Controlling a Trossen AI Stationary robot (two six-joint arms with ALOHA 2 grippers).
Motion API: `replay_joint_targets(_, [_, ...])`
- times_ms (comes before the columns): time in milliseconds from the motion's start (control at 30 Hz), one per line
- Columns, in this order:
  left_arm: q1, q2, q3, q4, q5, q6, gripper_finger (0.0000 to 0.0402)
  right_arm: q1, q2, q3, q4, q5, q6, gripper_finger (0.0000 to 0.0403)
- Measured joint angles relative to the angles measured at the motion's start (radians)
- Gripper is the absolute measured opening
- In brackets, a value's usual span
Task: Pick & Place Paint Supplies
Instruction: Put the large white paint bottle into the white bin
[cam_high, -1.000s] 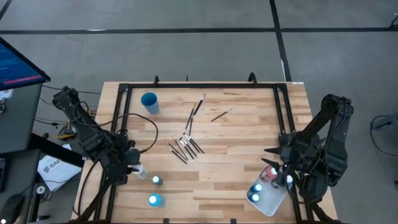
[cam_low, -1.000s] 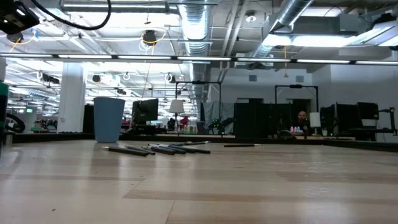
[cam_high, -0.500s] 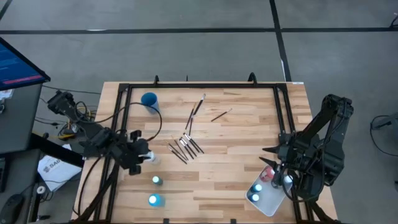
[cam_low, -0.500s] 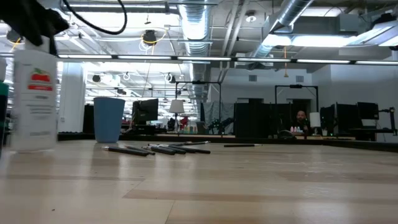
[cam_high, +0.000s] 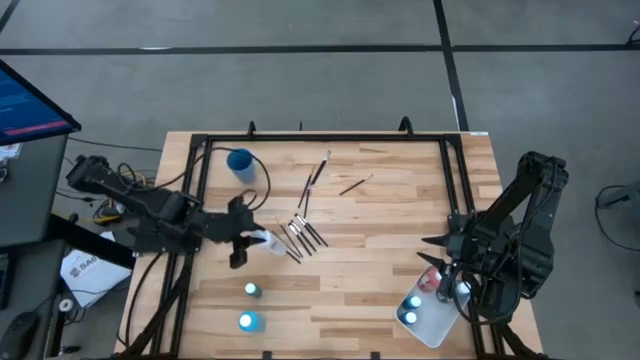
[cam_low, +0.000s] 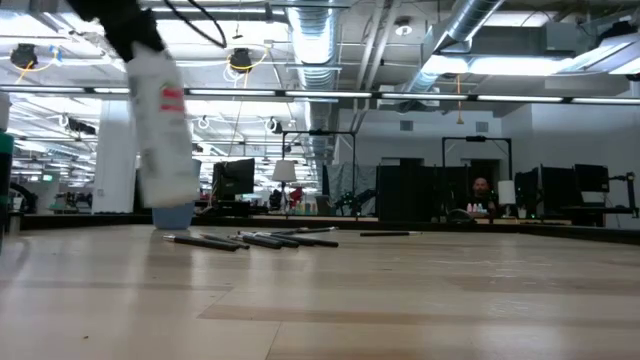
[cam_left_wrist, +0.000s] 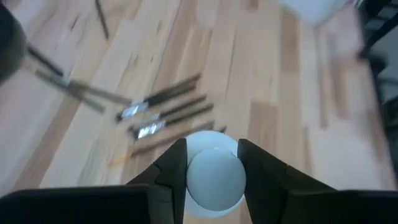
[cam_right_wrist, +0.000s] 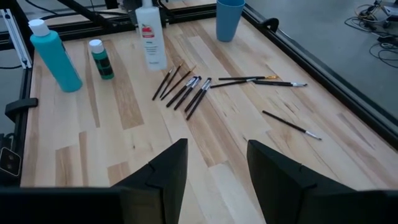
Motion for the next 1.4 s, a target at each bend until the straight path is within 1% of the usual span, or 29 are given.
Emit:
replay_joint_targets(100, [0.036, 0.003, 0.0, 0.102, 0.01, 0.061, 0.0104, 0.0, 0.0, 0.0, -0.002, 0.0, 0.0, 0.0159])
replay_joint_targets(233, [0.086, 0.04, 0.002, 0.247, 0.028, 0.114, 0.0105, -0.008, 0.0, 0.0, 0.0, 0.0, 0.001, 0.0159])
replay_joint_targets(500, [0.181, 0.26, 0.005, 0.544, 0.21, 0.213, 0.0106, -0.034, -0.001, 0.0, 0.002, -0.004, 0.0, 0.0159])
replay_joint_targets(667, [0.204, 0.386, 0.09, 0.56, 0.255, 0.225, 0.0107, -0.034, -0.001, 0.0, 0.002, -0.008, 0.001, 0.0159])
replay_joint_targets(867, [0.193, 0.532, 0.254, 0.568, 0.266, 0.307, 0.0107, -0.034, -0.001, 0.0, 0.002, -0.008, 0.0, 0.0159])
replay_joint_targets(967, [0.193, 0.594, 0.313, 0.565, 0.278, 0.319, 0.0108, -0.034, -0.001, 0.0, 0.002, -0.008, 0.001, 0.0159])
replay_joint_targets(1200, [0.199, 0.694, 0.357, 0.559, 0.29, 0.318, 0.0108, -0.034, -0.001, 0.0, 0.002, -0.008, 0.001, 0.0159])
replay_joint_targets(1400, [0.199, 0.729, 0.362, 0.562, 0.294, 0.296, 0.0108, -0.034, -0.001, 0.0, 0.006, -0.019, 0.003, 0.0159])
